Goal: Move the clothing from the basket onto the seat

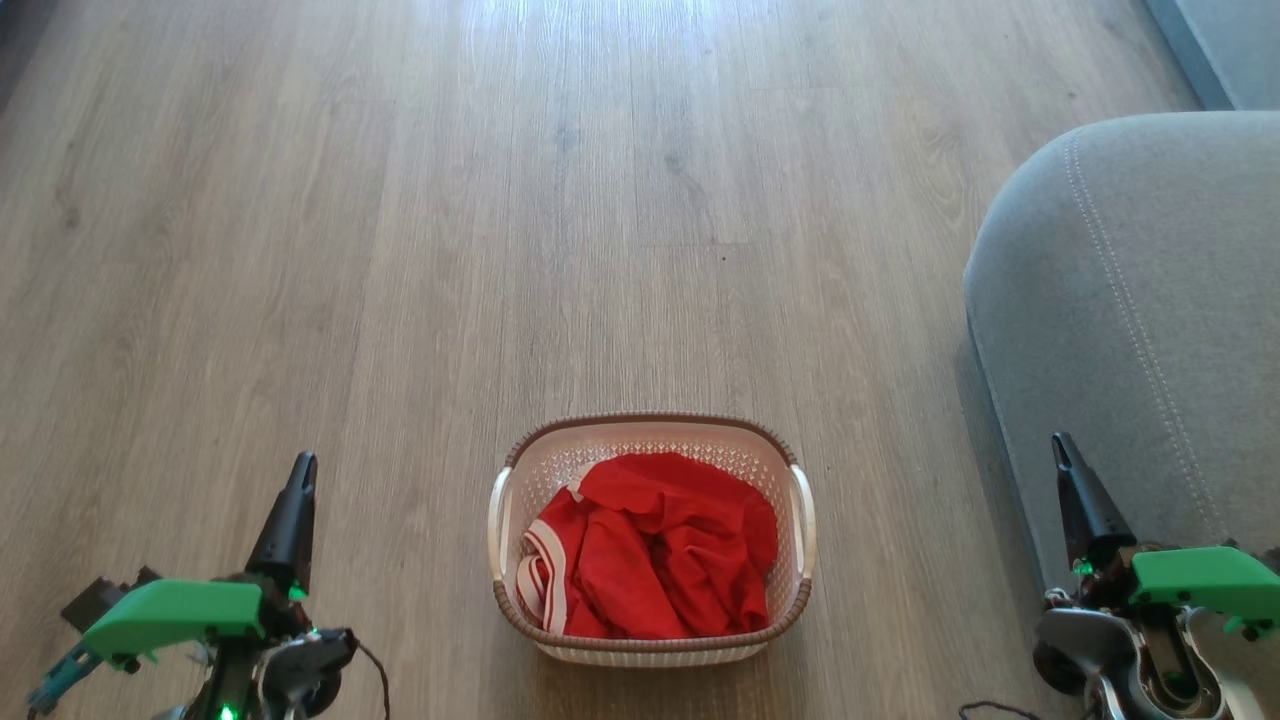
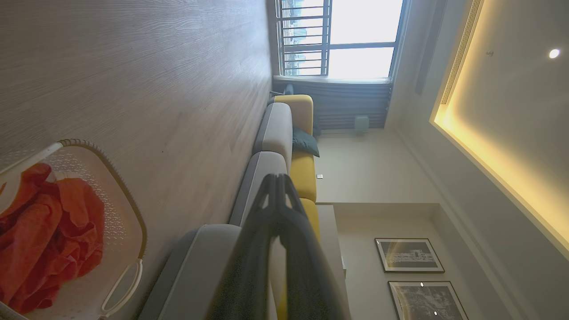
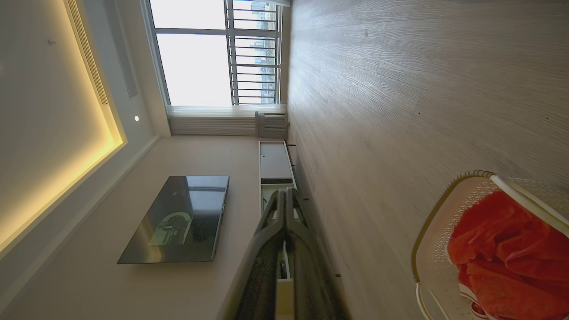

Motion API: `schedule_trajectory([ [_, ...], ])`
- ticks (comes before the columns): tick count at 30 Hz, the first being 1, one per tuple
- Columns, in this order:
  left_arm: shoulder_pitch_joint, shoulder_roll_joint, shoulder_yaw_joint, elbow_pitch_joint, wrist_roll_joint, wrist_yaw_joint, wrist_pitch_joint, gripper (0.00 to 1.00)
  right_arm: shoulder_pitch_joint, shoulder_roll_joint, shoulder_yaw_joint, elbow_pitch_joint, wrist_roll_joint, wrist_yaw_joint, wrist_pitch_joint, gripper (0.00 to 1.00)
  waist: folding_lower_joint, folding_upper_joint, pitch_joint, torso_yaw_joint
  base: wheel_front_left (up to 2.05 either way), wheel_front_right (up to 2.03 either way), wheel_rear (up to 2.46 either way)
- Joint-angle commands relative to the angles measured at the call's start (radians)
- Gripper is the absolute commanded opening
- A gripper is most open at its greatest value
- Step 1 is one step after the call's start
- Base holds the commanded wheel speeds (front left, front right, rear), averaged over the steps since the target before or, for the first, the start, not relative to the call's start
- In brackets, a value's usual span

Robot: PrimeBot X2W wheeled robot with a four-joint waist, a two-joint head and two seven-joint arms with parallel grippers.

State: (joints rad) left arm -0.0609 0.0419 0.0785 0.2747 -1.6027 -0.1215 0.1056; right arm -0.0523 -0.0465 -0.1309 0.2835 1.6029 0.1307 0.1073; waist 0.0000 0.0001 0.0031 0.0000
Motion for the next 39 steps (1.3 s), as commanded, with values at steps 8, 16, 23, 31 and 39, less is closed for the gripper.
schedule_trajectory([
  [8, -0.047, 0.008, 0.035, -0.03, -0.006, -0.009, 0.007, 0.0, -0.056, -0.004, 0.017, -0.039, 0.006, 0.0, 0.006, 0.0, 0.0, -0.0001, 0.0, 0.0, 0.0, 0.0, 0.0],
  [16, -0.047, 0.008, 0.035, -0.03, -0.006, -0.009, 0.007, 0.0, -0.056, -0.004, 0.017, -0.039, 0.006, 0.0, 0.006, 0.0, 0.0, -0.0001, 0.0, 0.0, 0.0, 0.0, 0.0],
  [23, -0.047, 0.008, 0.035, -0.03, -0.006, -0.009, 0.007, 0.0, -0.056, -0.004, 0.017, -0.039, 0.006, 0.0, 0.006, 0.0, 0.0, -0.0001, 0.0, 0.0, 0.0, 0.0, 0.0],
  [31, -0.047, 0.008, 0.035, -0.03, -0.006, -0.009, 0.007, 0.0, -0.056, -0.004, 0.017, -0.039, 0.006, 0.0, 0.006, 0.0, 0.0, -0.0001, 0.0, 0.0, 0.0, 0.0, 0.0],
  [39, -0.047, 0.008, 0.035, -0.03, -0.006, -0.009, 0.007, 0.0, -0.056, -0.004, 0.017, -0.039, 0.006, 0.0, 0.006, 0.0, 0.0, -0.0001, 0.0, 0.0, 0.0, 0.0, 0.0],
])
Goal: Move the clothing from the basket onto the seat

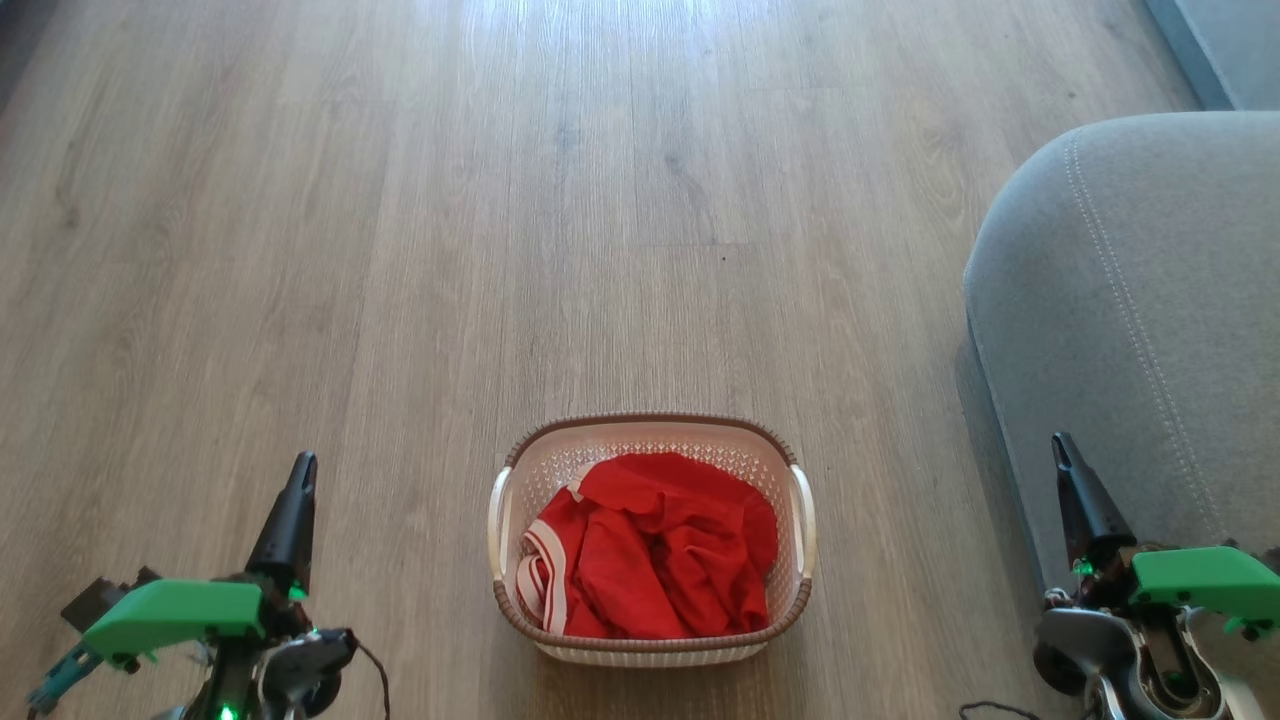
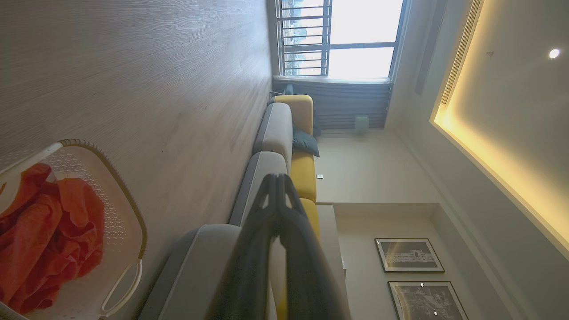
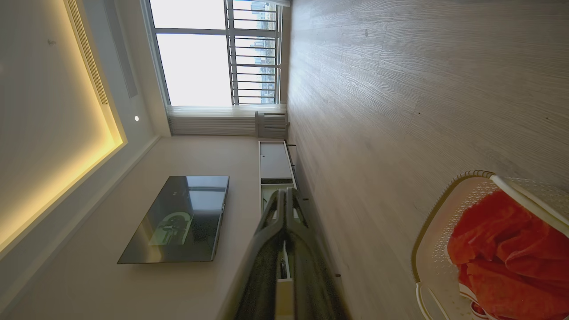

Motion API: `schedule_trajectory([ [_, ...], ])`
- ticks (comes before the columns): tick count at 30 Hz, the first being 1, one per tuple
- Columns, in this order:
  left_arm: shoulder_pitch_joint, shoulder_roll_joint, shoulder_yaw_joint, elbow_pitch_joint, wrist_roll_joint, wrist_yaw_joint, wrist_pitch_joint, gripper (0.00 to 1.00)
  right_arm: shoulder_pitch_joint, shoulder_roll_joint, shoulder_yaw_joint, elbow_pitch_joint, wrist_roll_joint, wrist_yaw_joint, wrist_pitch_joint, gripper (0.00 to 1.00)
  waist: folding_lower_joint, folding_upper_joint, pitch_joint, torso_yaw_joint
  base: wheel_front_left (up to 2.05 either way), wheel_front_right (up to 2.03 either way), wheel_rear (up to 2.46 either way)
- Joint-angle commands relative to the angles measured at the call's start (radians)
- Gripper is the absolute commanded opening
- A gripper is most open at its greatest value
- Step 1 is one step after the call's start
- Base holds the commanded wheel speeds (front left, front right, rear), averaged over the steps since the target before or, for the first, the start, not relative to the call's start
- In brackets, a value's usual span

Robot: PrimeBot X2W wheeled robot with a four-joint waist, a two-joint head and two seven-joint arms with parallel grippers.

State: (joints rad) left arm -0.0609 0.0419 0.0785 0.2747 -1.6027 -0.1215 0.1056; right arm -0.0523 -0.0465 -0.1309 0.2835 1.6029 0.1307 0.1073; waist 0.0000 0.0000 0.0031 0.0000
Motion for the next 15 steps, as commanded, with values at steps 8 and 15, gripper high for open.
schedule_trajectory([
  [8, -0.047, 0.008, 0.035, -0.03, -0.006, -0.009, 0.007, 0.0, -0.056, -0.004, 0.017, -0.039, 0.006, 0.0, 0.006, 0.0, 0.0, 0.0, 0.0, 0.0, 0.0, 0.0, 0.0],
  [15, -0.047, 0.008, 0.035, -0.03, -0.006, -0.009, 0.007, 0.0, -0.056, -0.004, 0.017, -0.039, 0.006, 0.0, 0.006, 0.0, 0.0, 0.0, 0.0, 0.0, 0.0, 0.0, 0.0],
])
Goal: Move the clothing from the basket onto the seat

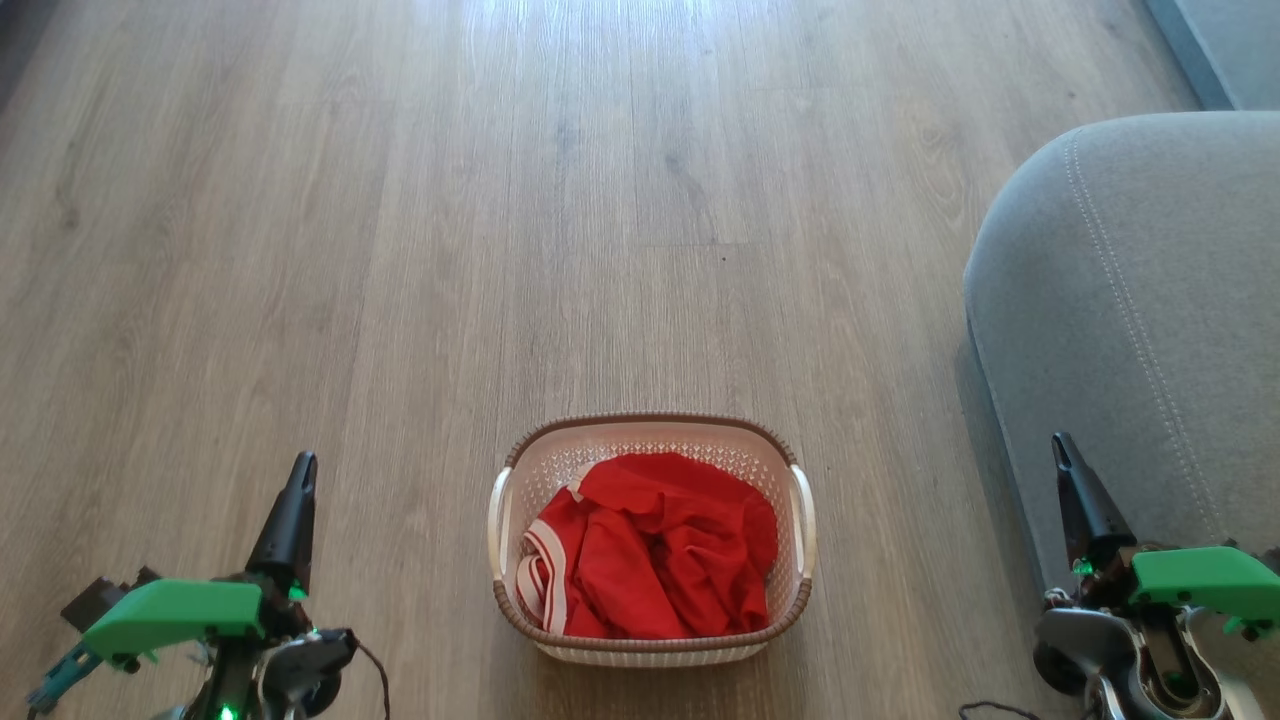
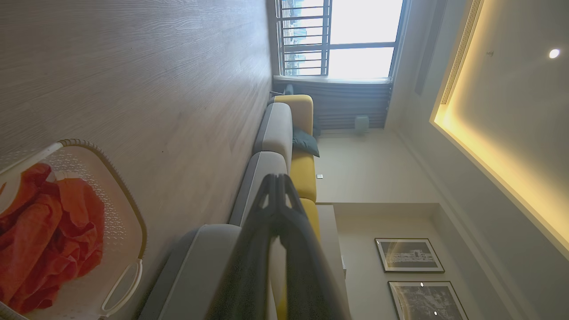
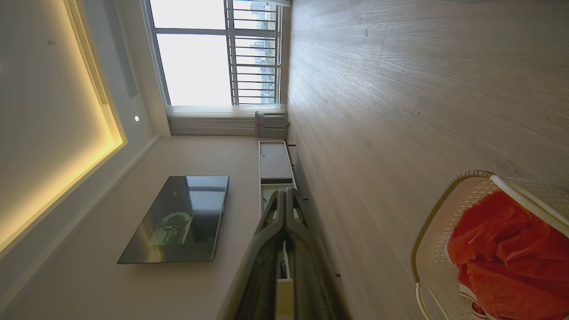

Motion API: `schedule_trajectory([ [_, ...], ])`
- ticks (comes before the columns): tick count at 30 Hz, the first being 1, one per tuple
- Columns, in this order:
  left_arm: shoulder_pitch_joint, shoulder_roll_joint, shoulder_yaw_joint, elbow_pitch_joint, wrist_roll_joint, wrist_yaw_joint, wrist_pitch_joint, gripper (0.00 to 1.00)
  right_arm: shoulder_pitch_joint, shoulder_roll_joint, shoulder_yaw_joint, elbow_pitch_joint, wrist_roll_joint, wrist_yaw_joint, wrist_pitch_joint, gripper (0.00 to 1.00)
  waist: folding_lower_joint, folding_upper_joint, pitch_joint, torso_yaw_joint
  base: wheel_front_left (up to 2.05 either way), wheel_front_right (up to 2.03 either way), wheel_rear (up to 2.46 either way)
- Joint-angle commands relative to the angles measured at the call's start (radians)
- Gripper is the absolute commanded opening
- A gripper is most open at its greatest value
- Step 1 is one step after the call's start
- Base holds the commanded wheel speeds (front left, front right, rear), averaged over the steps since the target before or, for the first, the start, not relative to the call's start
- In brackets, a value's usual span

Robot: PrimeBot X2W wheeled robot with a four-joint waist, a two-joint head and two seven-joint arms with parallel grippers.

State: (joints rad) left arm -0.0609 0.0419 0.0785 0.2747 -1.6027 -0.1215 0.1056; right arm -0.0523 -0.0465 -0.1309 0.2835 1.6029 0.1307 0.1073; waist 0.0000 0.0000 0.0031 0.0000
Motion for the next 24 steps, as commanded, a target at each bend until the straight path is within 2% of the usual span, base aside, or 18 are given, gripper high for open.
schedule_trajectory([
  [1, -0.047, 0.008, 0.035, -0.03, -0.006, -0.009, 0.007, 0.0, -0.056, -0.004, 0.017, -0.039, 0.006, 0.0, 0.006, 0.0, 0.0, 0.0, 0.0, 0.0, 0.0, 0.0, 0.0],
  [16, -0.047, 0.008, 0.035, -0.03, -0.006, -0.009, 0.007, 0.0, -0.056, -0.004, 0.017, -0.039, 0.006, 0.0, 0.006, 0.0, 0.0, 0.0, 0.0, 0.0, 0.0, 0.0, 0.0],
  [17, 0.0, 0.0, 0.0, 0.003, 0.0, 0.001, 0.0, 1.0, 0.0, 0.0, 0.001, 0.003, 0.0, 0.0, 0.0, 1.0, 0.0, 0.0, 0.0, 0.0, 0.0, 0.0, 0.0],
  [24, 0.019, -0.005, -0.01, 0.058, 0.003, 0.001, -0.01, 1.0, 0.016, 0.003, 0.007, 0.057, -0.002, 0.0, 0.0, 1.0, 0.0, 0.0, 0.001, 0.0, 0.0, 0.0, 0.0],
])
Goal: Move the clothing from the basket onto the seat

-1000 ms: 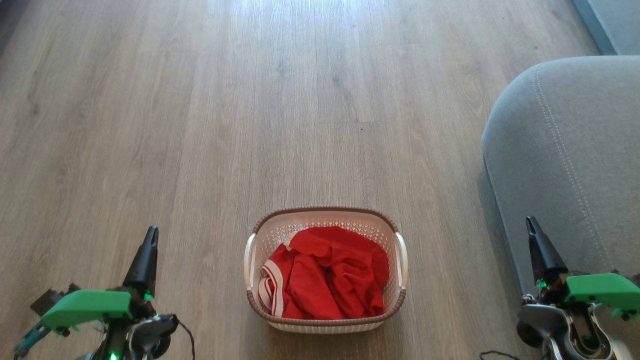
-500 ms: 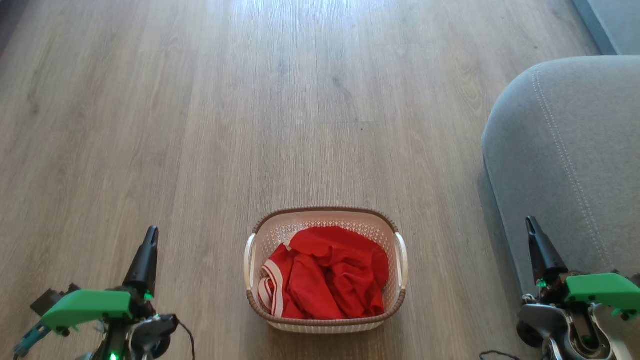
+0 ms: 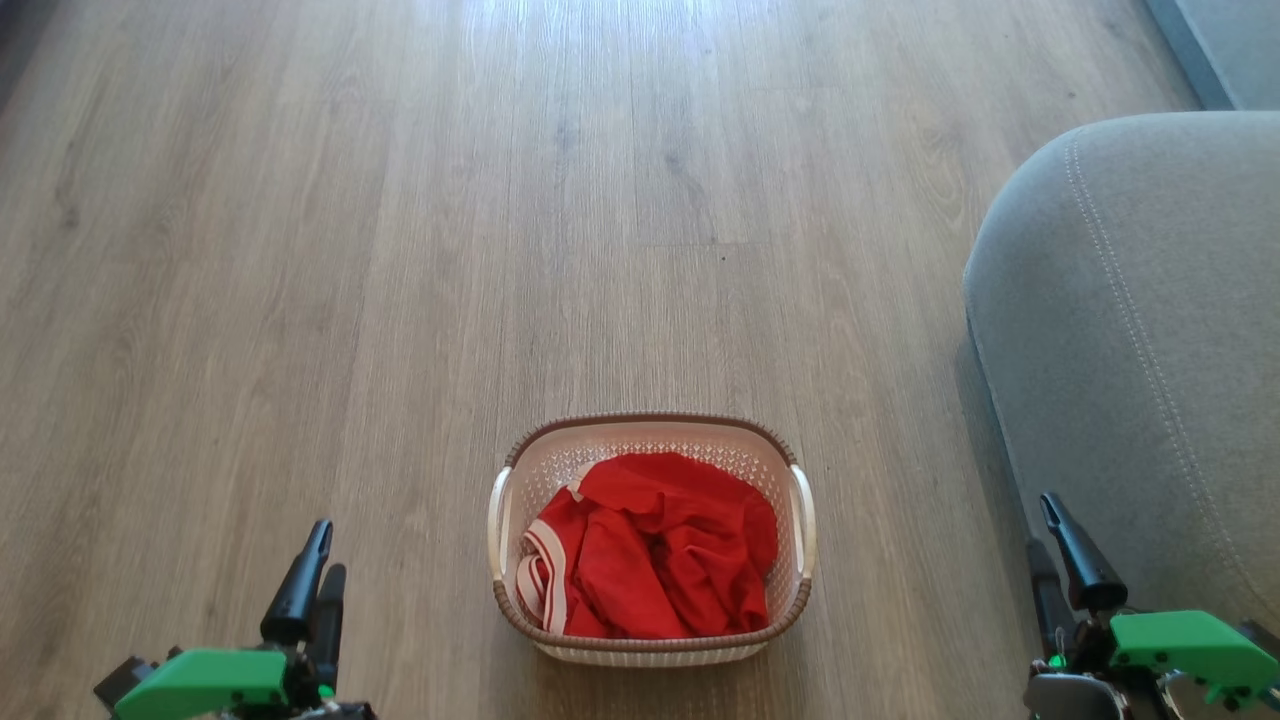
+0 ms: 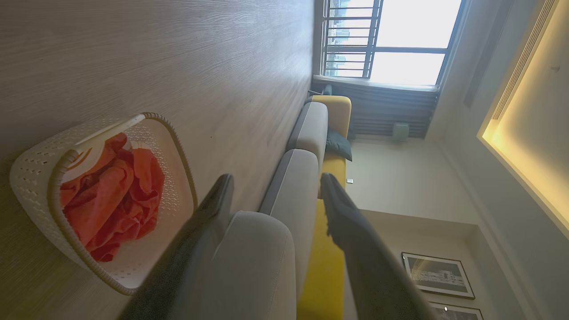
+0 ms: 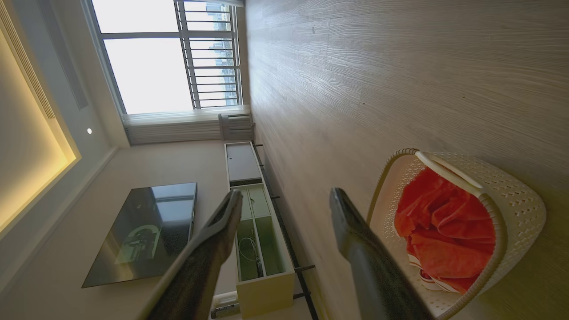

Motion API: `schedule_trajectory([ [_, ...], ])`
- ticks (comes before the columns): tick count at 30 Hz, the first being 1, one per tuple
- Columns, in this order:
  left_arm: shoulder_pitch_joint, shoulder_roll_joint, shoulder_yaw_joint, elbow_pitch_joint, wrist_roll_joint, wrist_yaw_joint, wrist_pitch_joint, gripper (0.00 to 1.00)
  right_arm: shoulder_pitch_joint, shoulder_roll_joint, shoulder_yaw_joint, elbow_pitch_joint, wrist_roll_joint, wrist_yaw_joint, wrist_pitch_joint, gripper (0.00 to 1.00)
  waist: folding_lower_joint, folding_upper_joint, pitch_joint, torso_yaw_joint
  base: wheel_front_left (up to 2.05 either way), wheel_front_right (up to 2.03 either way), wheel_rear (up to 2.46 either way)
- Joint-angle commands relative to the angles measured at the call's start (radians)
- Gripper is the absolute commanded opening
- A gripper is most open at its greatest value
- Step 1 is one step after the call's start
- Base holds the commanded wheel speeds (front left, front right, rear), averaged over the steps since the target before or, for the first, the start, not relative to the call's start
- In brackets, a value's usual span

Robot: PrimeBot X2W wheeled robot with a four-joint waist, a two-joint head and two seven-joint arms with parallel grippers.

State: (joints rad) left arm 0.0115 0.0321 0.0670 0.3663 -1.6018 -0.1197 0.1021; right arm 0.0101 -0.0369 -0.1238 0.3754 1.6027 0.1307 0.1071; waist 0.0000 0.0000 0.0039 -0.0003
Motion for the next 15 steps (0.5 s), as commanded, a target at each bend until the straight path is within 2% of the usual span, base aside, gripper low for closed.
schedule_trajectory([
  [1, -0.057, 0.005, 0.0, -0.032, 0.003, 0.0, -0.01, 1.0, -0.05, -0.008, 0.001, -0.035, -0.002, 0.0, -0.001, 1.0, 0.0, 0.0, 0.0, 0.0, 0.0, 0.0, 0.0],
  [15, -0.111, 0.006, -0.006, -0.019, 0.071, -0.002, -0.052, 1.0, -0.104, -0.044, 0.042, -0.036, -0.05, 0.0, -0.044, 1.0, 0.0, 0.0, 0.008, 0.0, 0.0, 0.0, 0.0],
])
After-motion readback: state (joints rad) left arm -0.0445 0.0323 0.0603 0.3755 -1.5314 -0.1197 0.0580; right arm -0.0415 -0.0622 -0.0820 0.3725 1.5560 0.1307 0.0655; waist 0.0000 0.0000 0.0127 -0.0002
